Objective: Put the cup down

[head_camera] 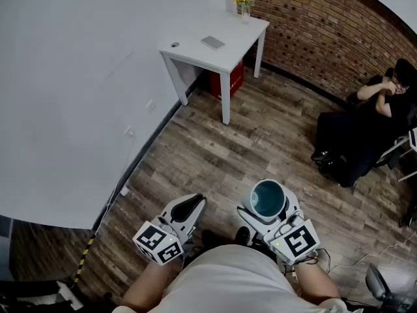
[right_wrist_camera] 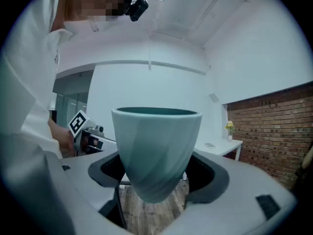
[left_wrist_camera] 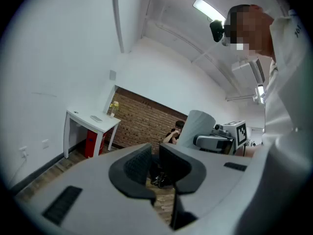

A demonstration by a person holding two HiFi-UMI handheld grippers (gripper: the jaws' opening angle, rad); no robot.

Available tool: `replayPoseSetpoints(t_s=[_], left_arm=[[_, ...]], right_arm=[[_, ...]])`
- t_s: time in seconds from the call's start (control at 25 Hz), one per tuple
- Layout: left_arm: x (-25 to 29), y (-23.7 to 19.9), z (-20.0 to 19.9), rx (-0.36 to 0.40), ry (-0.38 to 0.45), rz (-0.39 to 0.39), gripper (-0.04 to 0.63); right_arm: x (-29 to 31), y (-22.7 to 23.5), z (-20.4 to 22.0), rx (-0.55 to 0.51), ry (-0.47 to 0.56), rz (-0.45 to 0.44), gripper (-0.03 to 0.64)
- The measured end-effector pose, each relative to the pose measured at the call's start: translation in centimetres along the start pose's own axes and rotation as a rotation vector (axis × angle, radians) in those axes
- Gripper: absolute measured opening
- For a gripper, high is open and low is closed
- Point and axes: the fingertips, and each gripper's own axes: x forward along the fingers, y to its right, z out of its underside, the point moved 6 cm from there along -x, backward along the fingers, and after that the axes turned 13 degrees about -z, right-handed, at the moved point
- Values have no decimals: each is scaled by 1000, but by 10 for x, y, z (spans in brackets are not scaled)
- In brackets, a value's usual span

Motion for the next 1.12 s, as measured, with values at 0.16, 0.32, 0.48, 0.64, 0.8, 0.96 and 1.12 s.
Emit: replayPoseSetpoints(t_s=[0.16, 0.32, 0.48, 0.64, 0.8, 0.96, 1.12], left_arm=[[-1, 1, -2, 6, 22, -6, 68], [0, 4, -4, 18, 46, 0, 94], [2, 5, -4, 20, 54, 0, 94], [2, 4, -6, 19, 61, 0, 94], [0, 5, -5, 14, 54, 4, 94], [-1, 6, -5, 12, 47, 10, 94], [-4, 8, -4, 14, 31, 16, 94]], right_arm=[[0, 2, -1, -5, 0, 11, 376], [-2, 6, 0, -16, -7, 16, 376], [-2, 10, 0, 8, -1, 20, 376], [-2, 15, 2, 41, 11, 27, 376], [-4, 14, 1, 45, 7, 36, 377], [-5, 14, 0, 48, -1, 47, 377], [-8, 12, -1, 53, -11, 56, 377]])
